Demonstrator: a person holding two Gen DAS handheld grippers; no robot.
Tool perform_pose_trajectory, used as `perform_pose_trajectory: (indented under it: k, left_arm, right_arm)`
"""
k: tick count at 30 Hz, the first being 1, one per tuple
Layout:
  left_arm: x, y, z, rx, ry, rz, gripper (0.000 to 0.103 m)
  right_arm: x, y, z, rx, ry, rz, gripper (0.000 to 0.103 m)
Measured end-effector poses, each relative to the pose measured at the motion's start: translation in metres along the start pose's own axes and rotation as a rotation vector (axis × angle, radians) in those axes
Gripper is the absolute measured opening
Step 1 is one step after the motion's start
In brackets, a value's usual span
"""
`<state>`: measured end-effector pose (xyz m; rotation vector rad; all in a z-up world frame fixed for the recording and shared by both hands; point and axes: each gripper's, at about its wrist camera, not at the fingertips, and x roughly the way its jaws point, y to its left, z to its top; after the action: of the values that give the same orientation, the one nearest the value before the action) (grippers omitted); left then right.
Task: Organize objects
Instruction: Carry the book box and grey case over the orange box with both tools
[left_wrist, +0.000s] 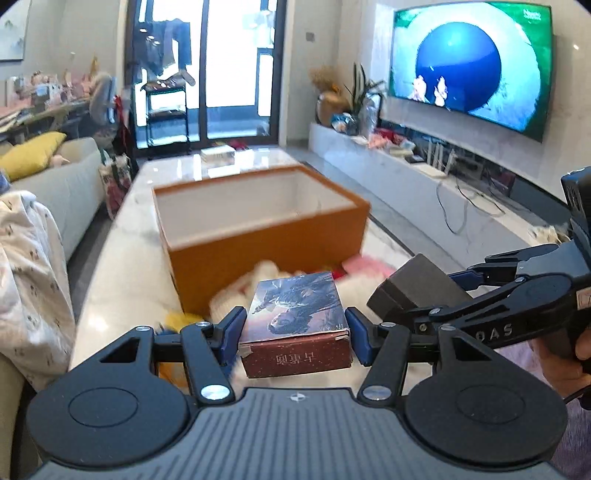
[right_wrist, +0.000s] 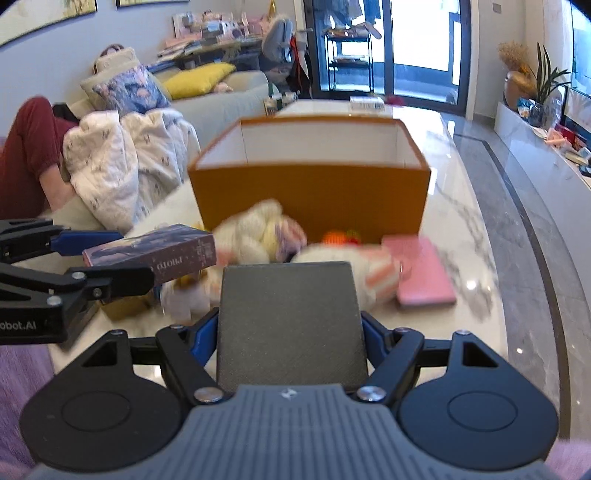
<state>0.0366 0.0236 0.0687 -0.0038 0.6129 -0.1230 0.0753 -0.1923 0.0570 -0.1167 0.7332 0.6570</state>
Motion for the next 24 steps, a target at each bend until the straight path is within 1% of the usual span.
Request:
perform_pose_trajectory:
  k: [8, 11, 15, 17, 20, 24]
  left_arm:
    - [0.032, 0.028, 0.058, -0.004, -0.082, 0.059, 0.068]
    - [0.051, 0.04, 0.077, 0.004, -0.108, 0.088, 0.067]
    - [0.085, 0.052, 0.093, 0.024, -0.12, 0.134, 0.067]
    - [0.103, 0.058, 0.098, 0.029, -0.114, 0.154, 0.067]
    - [0.126, 0.062, 0.097, 0.03, -0.09, 0.165, 0.067]
    - [0.144, 0.062, 0.086, 0.062, -0.044, 0.171, 0.067]
  right_arm:
    - [0.023, -0.027, 0.083, 0.068, -0.078, 0.036, 0.077]
    - [0.04, -0.041, 0.114, 0.098, -0.114, 0.019, 0.077]
    - [0.075, -0.055, 0.149, 0.137, -0.114, -0.011, 0.077]
    - [0.1, -0.058, 0.16, 0.14, -0.104, -0.024, 0.077]
    - [0.137, -0.062, 0.171, 0.13, -0.082, -0.068, 0.077]
    - [0.171, -0.066, 0.164, 0.117, -0.021, -0.084, 0.077]
